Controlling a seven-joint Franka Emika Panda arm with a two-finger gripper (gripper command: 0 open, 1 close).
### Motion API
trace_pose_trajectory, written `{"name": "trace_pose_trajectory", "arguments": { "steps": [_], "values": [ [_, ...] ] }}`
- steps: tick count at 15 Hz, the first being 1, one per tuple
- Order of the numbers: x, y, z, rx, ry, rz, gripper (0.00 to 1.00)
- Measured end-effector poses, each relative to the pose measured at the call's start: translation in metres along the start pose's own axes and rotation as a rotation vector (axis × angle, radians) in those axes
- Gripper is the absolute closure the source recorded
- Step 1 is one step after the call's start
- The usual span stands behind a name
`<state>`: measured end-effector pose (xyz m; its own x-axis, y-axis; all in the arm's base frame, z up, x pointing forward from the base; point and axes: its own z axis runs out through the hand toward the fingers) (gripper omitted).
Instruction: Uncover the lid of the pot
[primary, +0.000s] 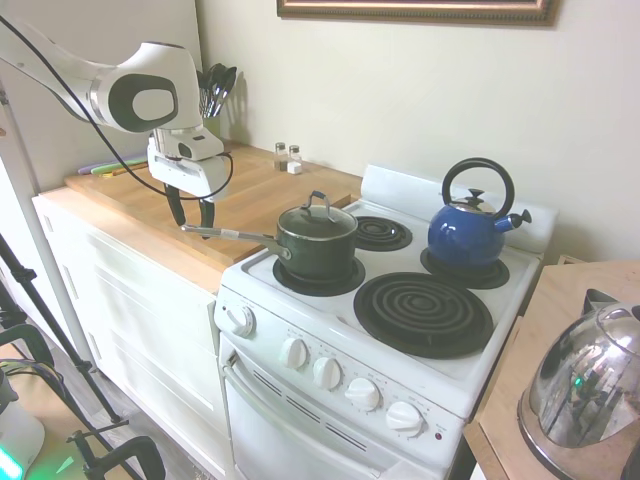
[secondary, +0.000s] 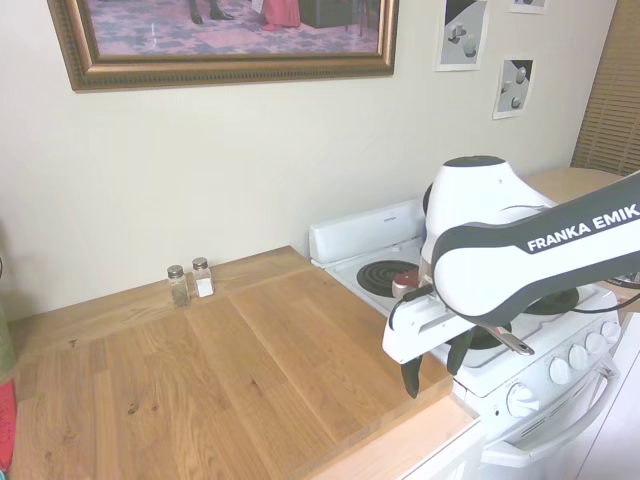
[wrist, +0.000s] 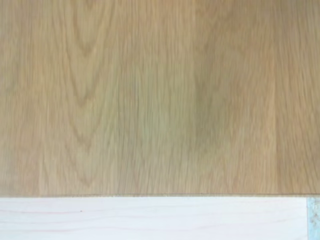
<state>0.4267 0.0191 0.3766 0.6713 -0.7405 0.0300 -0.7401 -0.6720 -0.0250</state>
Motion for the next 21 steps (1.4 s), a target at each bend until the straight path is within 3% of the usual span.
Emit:
{"name": "trace_pose_trajectory", "arguments": {
  "steps": [4,8,12,15,18,19,21],
  "values": [
    [0.003,0.004,-0.01,0.023,0.006,0.02,0.0],
    [0.012,0.042,-0.092,0.149,0.05,0.117,0.0],
    [0.066,0.082,-0.175,0.247,-0.001,0.309,0.0],
    [0.129,0.081,-0.174,0.275,-0.108,0.44,0.0],
    [0.196,0.07,-0.138,0.223,-0.184,0.6,0.0],
    [0.214,0.069,-0.127,0.203,-0.193,0.654,1.0],
    [0.241,0.067,-0.116,0.181,-0.195,0.751,1.0]
  ]
}}
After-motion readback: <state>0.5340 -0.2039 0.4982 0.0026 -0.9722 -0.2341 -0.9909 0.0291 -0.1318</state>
